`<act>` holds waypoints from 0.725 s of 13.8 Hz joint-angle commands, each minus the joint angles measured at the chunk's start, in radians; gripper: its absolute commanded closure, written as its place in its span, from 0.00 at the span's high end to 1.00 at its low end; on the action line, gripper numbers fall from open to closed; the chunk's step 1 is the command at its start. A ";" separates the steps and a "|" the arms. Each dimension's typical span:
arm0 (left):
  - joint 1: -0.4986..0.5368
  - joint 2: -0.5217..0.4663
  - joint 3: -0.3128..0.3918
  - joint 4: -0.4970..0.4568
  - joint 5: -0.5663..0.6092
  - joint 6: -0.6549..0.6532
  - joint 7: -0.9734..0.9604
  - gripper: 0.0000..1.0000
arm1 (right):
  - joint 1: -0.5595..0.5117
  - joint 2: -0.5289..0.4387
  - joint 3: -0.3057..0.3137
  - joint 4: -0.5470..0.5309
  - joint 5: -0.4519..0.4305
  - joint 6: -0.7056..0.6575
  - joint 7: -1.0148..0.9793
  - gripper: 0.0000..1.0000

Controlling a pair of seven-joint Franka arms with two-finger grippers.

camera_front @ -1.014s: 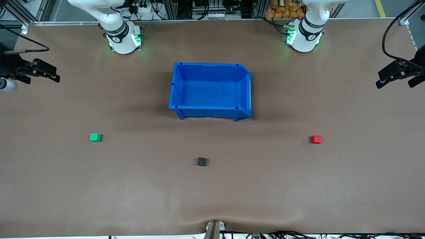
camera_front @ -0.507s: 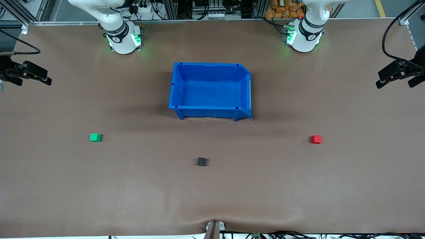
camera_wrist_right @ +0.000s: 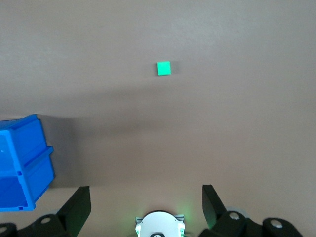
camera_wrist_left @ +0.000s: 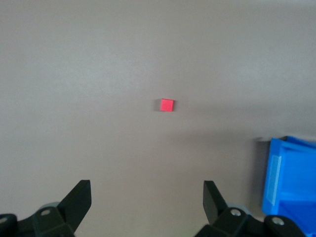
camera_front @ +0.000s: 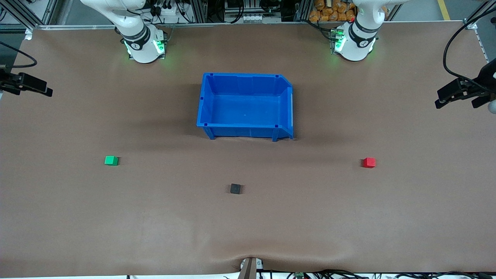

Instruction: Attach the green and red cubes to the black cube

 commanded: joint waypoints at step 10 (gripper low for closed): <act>0.009 0.243 0.014 0.068 0.015 0.144 0.043 1.00 | -0.043 0.141 0.015 -0.173 -0.007 0.257 -0.004 1.00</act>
